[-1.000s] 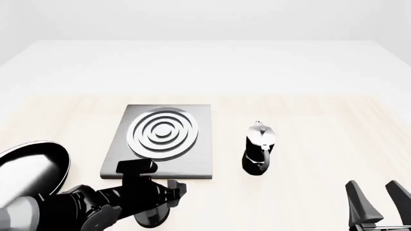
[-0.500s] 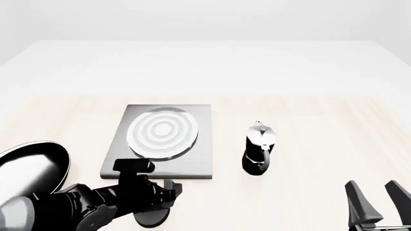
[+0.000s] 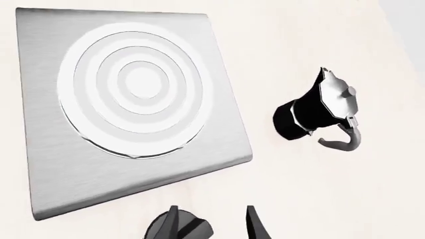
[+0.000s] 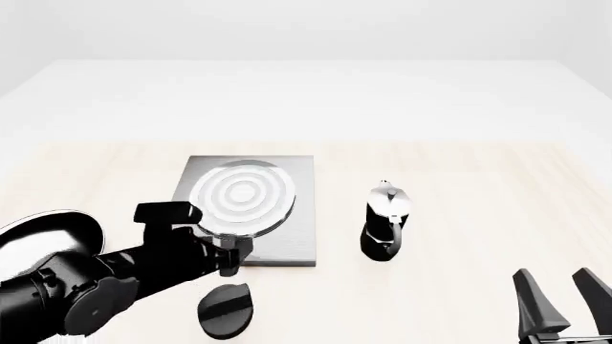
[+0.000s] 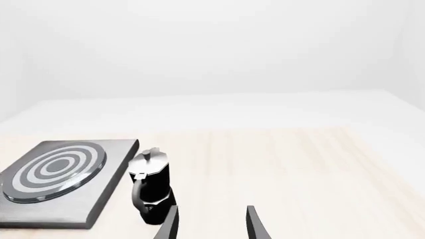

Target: Turn on the stove and put the moka pot on it.

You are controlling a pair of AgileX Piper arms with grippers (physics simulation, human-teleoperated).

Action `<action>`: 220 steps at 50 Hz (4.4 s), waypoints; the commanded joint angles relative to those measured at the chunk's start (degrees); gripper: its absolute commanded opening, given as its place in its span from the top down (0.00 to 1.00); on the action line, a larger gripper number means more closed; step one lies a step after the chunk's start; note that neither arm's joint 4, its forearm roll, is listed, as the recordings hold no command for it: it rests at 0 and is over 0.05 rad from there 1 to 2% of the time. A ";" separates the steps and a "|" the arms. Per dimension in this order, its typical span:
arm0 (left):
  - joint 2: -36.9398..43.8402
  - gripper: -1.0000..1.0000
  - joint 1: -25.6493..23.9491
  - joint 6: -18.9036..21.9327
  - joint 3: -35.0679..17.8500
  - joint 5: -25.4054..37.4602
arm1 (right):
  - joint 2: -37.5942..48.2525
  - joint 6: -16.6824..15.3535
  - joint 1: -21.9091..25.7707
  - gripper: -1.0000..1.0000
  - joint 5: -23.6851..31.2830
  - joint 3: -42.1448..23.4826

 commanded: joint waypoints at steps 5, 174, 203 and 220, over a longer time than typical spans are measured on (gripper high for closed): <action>-15.90 0.00 5.99 9.10 -9.31 12.05 | 0.01 -0.17 0.47 0.00 -0.76 -0.01; -68.91 0.00 37.13 35.46 30.81 -9.87 | 53.64 0.00 19.36 0.00 -10.52 -25.70; -68.91 0.00 36.54 35.20 30.85 -8.84 | 65.55 3.32 18.13 0.00 -17.91 -22.40; -68.91 0.00 36.35 34.52 30.85 -8.71 | 71.19 5.39 18.36 0.00 -23.40 -21.04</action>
